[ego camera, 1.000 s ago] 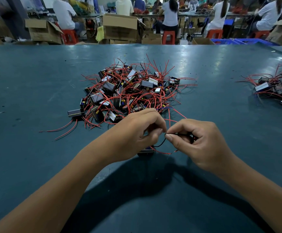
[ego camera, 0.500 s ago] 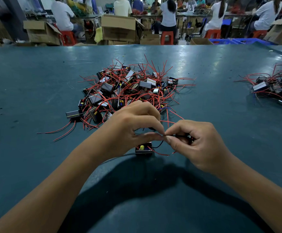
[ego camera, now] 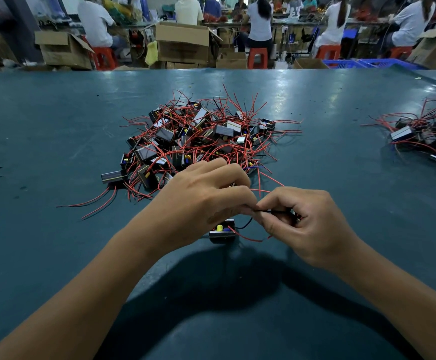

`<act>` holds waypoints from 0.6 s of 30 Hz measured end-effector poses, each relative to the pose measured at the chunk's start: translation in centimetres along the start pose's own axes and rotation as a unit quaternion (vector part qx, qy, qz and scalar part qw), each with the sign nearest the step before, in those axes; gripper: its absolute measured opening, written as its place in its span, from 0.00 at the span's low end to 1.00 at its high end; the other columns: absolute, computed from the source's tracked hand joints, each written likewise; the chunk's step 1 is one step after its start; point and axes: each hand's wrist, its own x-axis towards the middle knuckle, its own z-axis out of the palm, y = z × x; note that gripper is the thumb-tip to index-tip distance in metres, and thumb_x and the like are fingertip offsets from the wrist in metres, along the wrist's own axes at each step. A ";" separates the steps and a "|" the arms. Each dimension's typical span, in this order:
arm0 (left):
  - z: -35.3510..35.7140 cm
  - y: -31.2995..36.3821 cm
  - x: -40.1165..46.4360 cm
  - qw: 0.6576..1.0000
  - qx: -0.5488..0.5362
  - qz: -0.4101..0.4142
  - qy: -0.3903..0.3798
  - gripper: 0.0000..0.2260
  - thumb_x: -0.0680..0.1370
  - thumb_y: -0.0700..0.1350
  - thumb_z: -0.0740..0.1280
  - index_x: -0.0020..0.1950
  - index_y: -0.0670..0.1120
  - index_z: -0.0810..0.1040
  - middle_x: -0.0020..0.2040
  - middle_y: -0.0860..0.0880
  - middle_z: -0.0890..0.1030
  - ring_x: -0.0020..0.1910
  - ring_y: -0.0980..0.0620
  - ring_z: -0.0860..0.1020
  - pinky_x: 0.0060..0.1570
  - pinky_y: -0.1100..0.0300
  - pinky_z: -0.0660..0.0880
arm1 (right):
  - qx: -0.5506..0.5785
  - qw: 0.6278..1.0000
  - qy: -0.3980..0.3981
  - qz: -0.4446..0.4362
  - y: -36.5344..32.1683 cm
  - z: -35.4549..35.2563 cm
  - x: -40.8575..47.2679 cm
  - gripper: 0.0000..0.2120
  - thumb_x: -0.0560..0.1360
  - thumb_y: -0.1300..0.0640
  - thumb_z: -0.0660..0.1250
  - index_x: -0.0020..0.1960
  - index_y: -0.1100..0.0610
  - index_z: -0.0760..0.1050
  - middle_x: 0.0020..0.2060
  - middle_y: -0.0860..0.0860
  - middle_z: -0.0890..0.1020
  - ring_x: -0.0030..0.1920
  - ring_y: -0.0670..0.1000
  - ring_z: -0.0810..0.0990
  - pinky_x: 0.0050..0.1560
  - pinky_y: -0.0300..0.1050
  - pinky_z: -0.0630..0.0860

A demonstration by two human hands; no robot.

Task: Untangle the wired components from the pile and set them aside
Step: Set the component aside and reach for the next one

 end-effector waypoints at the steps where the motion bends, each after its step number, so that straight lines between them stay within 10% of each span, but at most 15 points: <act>1: 0.1 0.1 0.0 1.000 -0.003 -0.002 -0.001 0.10 0.82 0.47 0.65 0.49 0.44 0.83 0.48 0.46 0.80 0.43 0.45 0.74 0.42 0.51 0.72 | 0.001 1.000 0.006 -0.001 0.0 0.0 0.0 0.02 0.73 0.62 0.71 0.43 0.55 0.81 0.30 0.44 0.75 0.27 0.41 0.68 0.32 0.29 0.64; 11: 1.2 1.3 -0.1 0.923 -0.294 -0.234 -0.082 0.06 0.81 0.47 0.63 0.44 0.50 0.74 0.35 0.56 0.71 0.33 0.59 0.67 0.35 0.65 0.63 | -0.033 0.999 0.025 -0.018 -0.3 0.2 -0.1 0.02 0.74 0.61 0.71 0.42 0.56 0.81 0.27 0.40 0.68 0.27 0.41 0.65 0.33 0.29 0.60; 16: 1.3 1.8 0.2 0.689 -0.570 -0.436 -0.102 0.08 0.77 0.42 0.64 0.37 0.44 0.75 0.32 0.47 0.69 0.26 0.53 0.60 0.28 0.59 0.54 | -0.083 0.995 0.009 -0.054 -0.7 0.2 -0.2 0.02 0.74 0.62 0.71 0.43 0.58 0.81 0.32 0.37 0.70 0.30 0.36 0.67 0.35 0.25 0.60; 18: 1.6 1.8 0.1 0.667 -0.588 -0.450 -0.085 0.09 0.80 0.40 0.65 0.40 0.41 0.75 0.30 0.49 0.70 0.25 0.54 0.62 0.27 0.61 0.55 | -0.076 0.996 0.009 -0.049 -0.7 0.2 -0.1 0.02 0.74 0.62 0.71 0.43 0.58 0.80 0.31 0.35 0.69 0.29 0.37 0.66 0.35 0.26 0.60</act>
